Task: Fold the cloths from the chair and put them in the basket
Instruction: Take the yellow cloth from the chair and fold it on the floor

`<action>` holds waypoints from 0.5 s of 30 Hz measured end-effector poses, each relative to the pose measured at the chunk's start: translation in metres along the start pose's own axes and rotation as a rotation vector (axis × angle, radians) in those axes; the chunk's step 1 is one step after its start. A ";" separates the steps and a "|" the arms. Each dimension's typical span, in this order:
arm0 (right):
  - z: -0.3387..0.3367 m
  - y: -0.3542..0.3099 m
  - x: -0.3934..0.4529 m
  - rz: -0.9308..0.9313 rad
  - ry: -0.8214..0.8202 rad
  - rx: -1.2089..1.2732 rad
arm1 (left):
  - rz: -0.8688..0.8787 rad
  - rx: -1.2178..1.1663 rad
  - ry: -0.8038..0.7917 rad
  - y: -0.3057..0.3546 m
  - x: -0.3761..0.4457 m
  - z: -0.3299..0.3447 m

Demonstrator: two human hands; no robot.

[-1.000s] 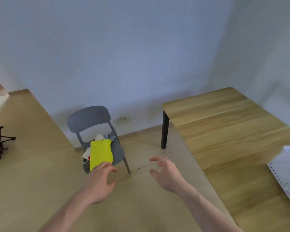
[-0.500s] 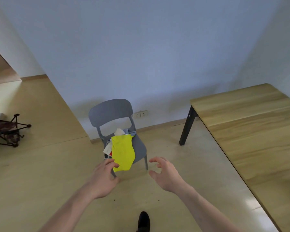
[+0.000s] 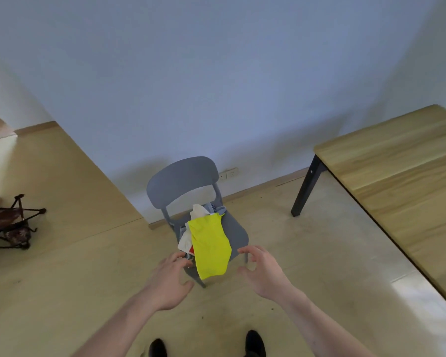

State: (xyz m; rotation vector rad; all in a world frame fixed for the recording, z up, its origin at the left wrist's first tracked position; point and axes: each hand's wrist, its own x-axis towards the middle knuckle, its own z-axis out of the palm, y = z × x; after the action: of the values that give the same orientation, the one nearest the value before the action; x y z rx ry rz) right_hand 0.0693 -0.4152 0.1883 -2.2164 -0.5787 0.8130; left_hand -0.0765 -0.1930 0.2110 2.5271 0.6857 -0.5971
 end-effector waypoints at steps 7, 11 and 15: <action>0.065 -0.016 0.014 0.200 0.191 0.085 | 0.201 0.059 -0.087 -0.060 0.074 -0.021; 0.126 -0.024 0.023 0.334 0.285 0.136 | 0.315 0.096 -0.133 -0.109 0.122 -0.025; 0.176 -0.022 0.041 0.407 0.354 0.189 | 0.350 0.136 -0.157 -0.146 0.167 -0.018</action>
State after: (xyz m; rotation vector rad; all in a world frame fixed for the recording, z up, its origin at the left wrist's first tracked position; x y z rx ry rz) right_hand -0.0269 -0.2956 0.0900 -2.2558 0.1203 0.6153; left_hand -0.0220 -0.0107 0.0953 2.6023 0.1436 -0.7238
